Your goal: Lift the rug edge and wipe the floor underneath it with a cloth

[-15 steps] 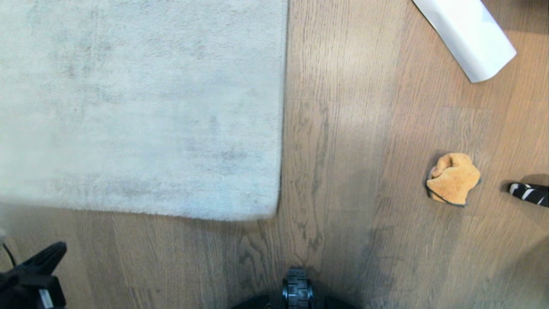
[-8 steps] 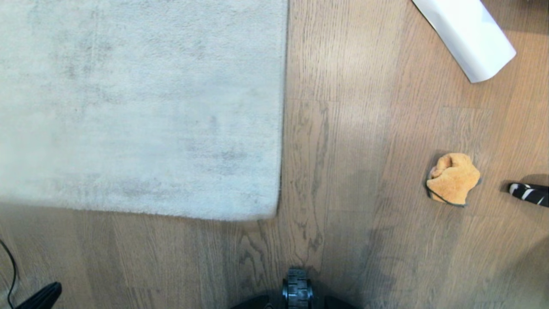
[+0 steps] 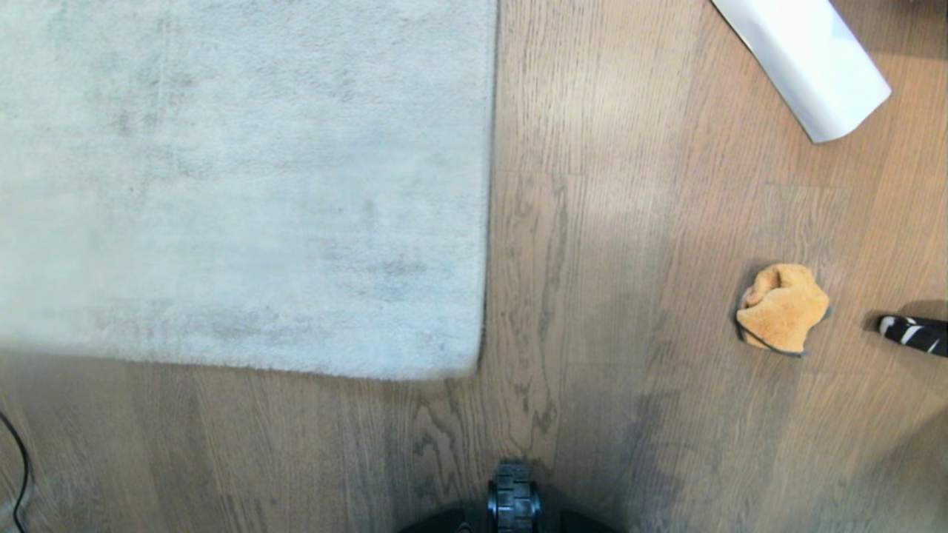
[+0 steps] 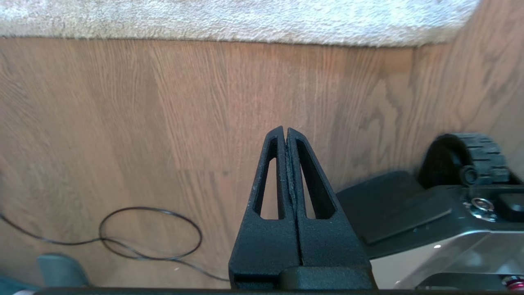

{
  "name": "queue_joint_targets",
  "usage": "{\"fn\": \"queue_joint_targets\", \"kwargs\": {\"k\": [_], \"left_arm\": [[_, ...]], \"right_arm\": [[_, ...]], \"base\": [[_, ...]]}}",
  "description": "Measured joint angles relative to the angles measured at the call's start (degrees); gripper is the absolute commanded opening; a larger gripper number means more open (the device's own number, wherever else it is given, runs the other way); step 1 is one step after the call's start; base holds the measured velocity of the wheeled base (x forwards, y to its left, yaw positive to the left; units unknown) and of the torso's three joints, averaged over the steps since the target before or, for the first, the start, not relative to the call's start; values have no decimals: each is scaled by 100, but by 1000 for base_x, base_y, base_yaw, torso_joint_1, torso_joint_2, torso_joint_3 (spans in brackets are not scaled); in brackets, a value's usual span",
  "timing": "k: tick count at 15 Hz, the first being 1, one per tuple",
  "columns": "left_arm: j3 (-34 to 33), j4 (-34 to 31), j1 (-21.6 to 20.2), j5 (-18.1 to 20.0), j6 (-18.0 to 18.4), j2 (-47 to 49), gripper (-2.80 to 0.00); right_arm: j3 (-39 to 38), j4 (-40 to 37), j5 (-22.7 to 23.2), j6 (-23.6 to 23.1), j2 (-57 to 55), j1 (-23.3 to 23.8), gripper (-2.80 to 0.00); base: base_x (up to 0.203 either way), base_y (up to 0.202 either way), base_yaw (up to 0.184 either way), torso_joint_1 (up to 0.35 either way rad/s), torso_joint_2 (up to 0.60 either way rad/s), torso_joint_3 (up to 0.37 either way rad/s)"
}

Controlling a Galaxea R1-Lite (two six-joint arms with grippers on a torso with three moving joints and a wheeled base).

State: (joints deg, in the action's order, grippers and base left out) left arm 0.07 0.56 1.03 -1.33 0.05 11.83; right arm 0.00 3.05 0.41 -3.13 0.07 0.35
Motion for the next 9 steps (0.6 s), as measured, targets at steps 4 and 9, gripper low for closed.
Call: {"fn": "queue_joint_targets", "kwargs": {"k": [4,9], "left_arm": [[0,-56,-93,23,-62,-652,-280],[0,-60,-103,17,-85,-1122,-280]], "right_arm": [[0,0,0,2,-1,-1,-280],[0,-2,0,0,-2,-2,-280]], "base": [[0,0,0,0,0,0],[0,0,0,0,0,0]]}}
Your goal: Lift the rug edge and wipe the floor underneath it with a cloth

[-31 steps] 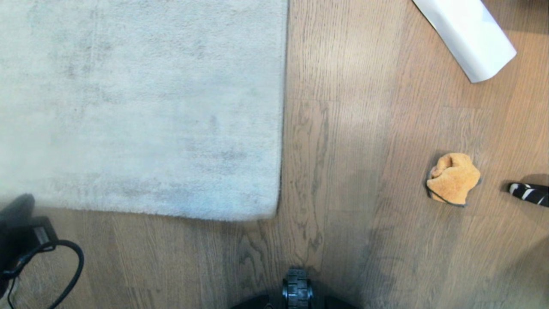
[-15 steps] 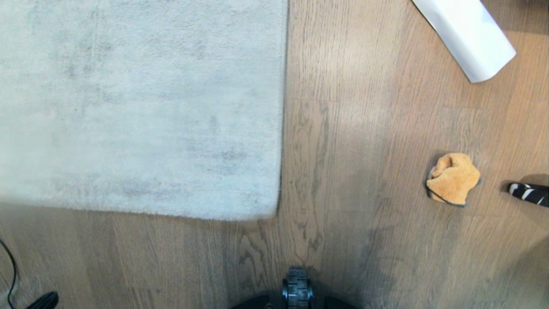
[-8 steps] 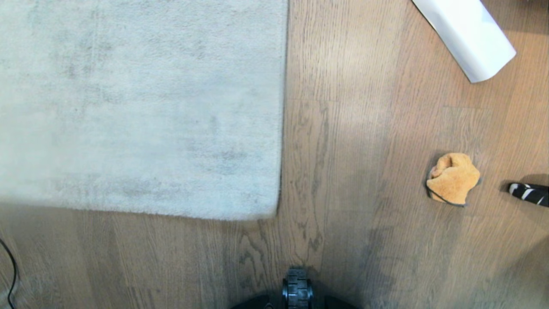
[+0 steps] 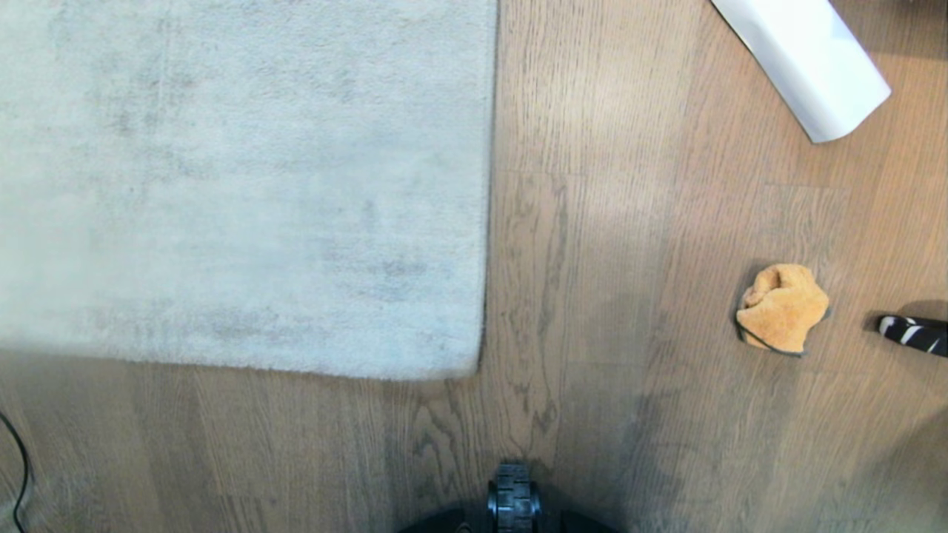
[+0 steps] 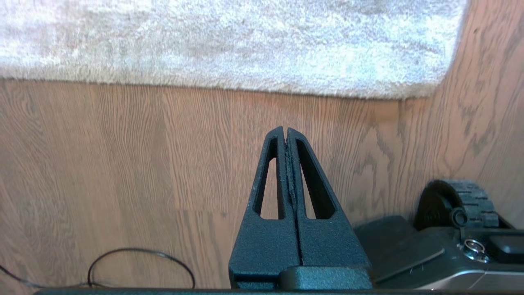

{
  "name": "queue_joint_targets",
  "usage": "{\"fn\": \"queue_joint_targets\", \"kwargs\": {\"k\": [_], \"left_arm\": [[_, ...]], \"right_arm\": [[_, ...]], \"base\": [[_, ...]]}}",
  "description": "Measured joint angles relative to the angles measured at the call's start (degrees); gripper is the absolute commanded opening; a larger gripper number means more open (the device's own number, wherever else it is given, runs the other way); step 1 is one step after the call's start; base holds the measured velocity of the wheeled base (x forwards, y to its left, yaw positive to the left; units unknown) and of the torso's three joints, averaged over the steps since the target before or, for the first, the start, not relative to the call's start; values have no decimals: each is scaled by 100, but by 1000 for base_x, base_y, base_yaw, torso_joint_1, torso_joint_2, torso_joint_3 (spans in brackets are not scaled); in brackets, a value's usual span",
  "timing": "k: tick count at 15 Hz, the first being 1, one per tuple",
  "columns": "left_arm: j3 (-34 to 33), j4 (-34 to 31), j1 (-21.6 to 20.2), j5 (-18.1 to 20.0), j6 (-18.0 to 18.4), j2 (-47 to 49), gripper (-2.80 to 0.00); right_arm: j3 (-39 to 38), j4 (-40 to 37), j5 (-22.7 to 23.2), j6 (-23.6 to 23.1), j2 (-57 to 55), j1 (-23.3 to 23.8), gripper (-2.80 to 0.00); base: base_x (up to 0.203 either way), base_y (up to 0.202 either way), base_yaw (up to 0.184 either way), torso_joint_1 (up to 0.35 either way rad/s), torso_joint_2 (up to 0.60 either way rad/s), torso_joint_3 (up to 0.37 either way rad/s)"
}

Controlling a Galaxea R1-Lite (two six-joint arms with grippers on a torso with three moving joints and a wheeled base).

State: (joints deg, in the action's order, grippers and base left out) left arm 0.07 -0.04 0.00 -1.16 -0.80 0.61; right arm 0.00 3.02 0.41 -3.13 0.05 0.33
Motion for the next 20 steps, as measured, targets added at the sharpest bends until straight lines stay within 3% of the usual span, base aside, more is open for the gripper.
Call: {"fn": "queue_joint_targets", "kwargs": {"k": [20], "left_arm": [[0,-12,7,-4,11,-64,-280]], "right_arm": [[0,2,-1,2,0,2,-280]], "base": [[0,0,0,0,0,0]]}}
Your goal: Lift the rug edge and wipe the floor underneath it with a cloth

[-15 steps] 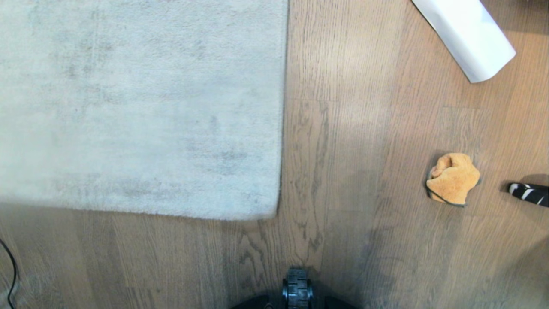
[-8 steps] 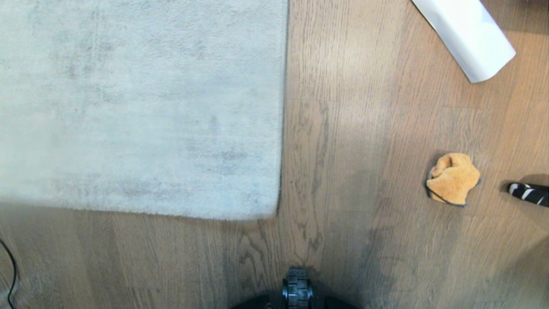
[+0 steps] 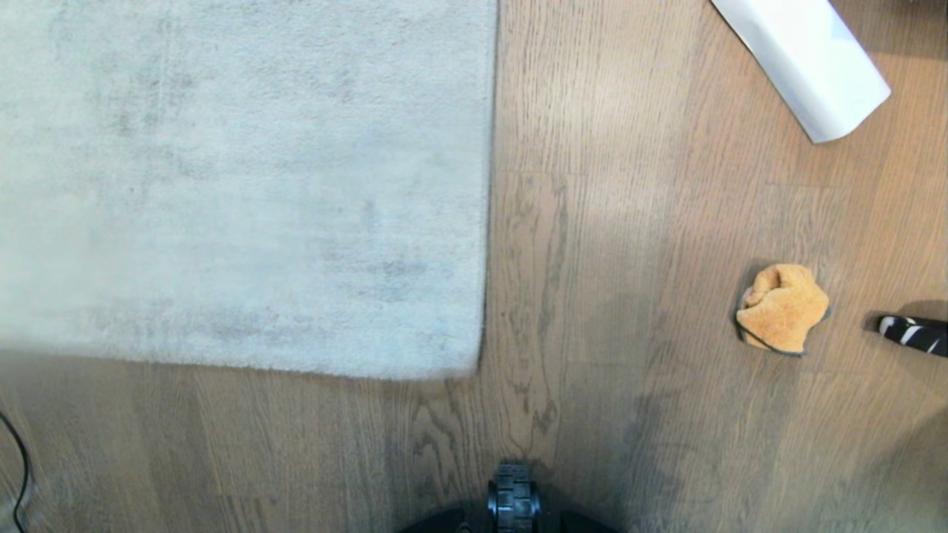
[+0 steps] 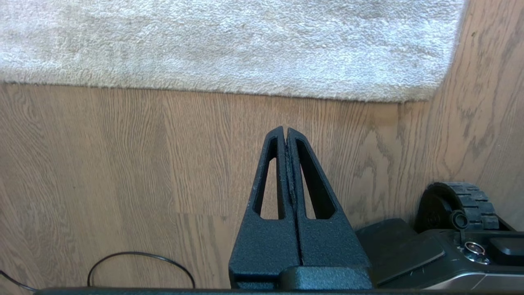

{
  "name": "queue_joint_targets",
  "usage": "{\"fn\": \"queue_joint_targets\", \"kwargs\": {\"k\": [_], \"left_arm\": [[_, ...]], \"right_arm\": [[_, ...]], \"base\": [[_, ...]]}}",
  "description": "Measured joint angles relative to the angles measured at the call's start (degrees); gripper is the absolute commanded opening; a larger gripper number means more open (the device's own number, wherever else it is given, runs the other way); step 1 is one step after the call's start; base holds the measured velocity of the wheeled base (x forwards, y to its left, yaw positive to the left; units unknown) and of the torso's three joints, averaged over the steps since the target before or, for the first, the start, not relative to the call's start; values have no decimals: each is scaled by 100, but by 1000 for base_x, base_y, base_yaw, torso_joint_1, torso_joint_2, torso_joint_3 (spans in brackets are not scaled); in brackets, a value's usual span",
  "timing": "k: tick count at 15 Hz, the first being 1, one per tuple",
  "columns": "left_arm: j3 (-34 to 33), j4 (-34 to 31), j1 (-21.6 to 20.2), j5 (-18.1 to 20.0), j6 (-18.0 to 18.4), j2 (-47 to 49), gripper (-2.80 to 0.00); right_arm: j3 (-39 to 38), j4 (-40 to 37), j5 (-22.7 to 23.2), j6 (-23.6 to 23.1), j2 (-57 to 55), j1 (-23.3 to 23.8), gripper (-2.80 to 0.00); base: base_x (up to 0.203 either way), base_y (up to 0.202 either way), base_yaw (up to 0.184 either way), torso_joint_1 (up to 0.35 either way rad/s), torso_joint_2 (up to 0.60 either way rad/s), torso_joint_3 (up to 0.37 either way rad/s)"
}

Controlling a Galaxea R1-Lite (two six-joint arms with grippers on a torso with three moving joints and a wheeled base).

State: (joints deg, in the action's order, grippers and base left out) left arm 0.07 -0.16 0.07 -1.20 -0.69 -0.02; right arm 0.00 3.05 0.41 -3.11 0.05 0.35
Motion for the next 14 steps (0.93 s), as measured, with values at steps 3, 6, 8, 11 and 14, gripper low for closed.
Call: {"fn": "queue_joint_targets", "kwargs": {"k": [3,6,8,11,14], "left_arm": [[0,-2,0,2,1,0,-280],[0,5,0,2,-5,0,-280],[2,-2,0,2,-5,0,-280],[2,4,0,-1,-5,0,-280],[2,5,0,2,-8,0,-280]], "right_arm": [[0,1,1,-2,0,0,-280],[0,0,1,-4,0,0,-280],[0,0,1,-2,0,0,-280],[0,0,2,-1,0,0,-280],[0,0,1,-1,-2,0,-280]], "base": [[0,0,0,0,0,0],[0,0,0,0,0,0],[0,0,0,0,0,0],[0,0,0,0,0,0],[0,0,0,0,0,0]]}}
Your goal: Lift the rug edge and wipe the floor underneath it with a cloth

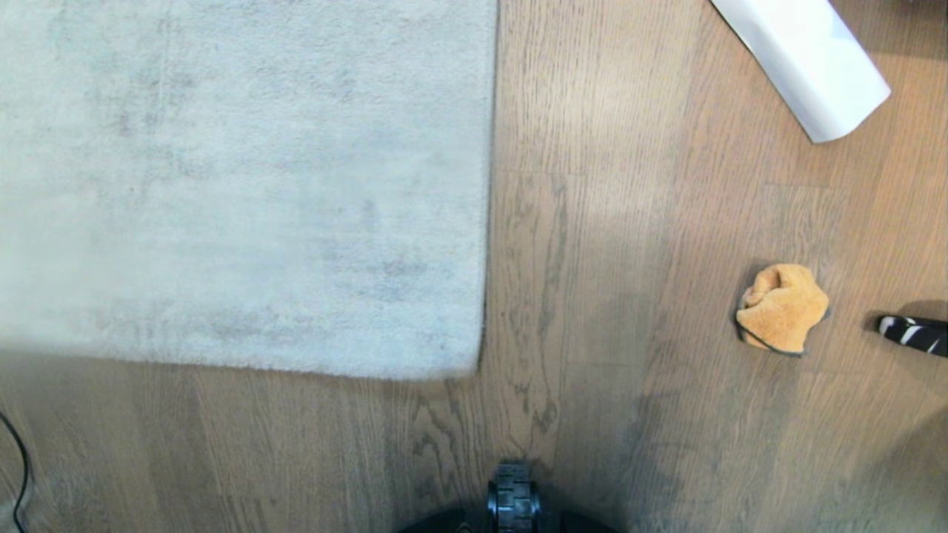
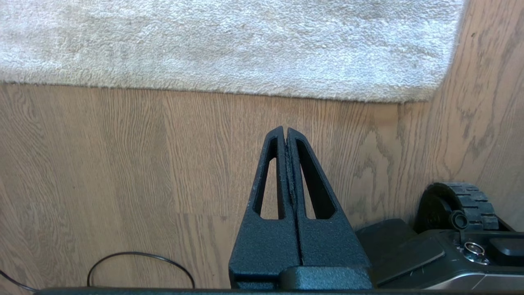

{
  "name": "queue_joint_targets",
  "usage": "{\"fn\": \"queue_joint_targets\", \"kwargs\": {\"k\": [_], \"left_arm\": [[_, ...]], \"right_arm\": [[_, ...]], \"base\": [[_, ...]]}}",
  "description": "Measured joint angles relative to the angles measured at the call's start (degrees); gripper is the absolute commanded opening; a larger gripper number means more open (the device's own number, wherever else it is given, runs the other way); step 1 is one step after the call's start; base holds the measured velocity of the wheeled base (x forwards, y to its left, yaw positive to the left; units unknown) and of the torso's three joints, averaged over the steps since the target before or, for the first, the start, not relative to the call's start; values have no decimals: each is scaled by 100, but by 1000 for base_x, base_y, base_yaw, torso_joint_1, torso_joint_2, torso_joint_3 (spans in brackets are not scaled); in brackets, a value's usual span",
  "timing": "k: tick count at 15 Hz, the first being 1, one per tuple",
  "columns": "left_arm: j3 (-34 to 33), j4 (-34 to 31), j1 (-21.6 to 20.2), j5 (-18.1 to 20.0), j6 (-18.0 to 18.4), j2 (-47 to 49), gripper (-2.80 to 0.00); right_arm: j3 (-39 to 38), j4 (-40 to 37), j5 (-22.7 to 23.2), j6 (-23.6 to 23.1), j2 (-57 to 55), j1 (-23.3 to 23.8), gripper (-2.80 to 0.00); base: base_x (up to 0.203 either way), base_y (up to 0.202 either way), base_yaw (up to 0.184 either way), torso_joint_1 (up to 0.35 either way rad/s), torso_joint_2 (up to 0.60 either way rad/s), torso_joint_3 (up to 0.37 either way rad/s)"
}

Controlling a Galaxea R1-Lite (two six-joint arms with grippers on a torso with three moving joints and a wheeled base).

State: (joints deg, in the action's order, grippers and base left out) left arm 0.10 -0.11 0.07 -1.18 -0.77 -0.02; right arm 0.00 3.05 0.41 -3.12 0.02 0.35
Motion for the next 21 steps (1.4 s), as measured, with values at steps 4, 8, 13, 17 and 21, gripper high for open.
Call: {"fn": "queue_joint_targets", "kwargs": {"k": [4,8,13,17,21], "left_arm": [[0,-6,0,0,2,0,-280],[0,-2,-1,0,0,0,-280],[0,1,0,2,2,0,-280],[-2,1,0,5,2,0,-280],[-2,4,0,4,2,0,-280]], "right_arm": [[0,0,2,-1,-2,0,-280],[0,0,-1,-2,0,0,-280],[0,0,0,-1,-1,0,-280],[0,0,0,1,-2,0,-280],[0,0,0,1,-2,0,-280]], "base": [[0,0,0,0,0,0],[0,0,0,0,0,0],[0,0,0,0,0,0],[0,0,0,0,0,0],[0,0,0,0,0,0]]}}
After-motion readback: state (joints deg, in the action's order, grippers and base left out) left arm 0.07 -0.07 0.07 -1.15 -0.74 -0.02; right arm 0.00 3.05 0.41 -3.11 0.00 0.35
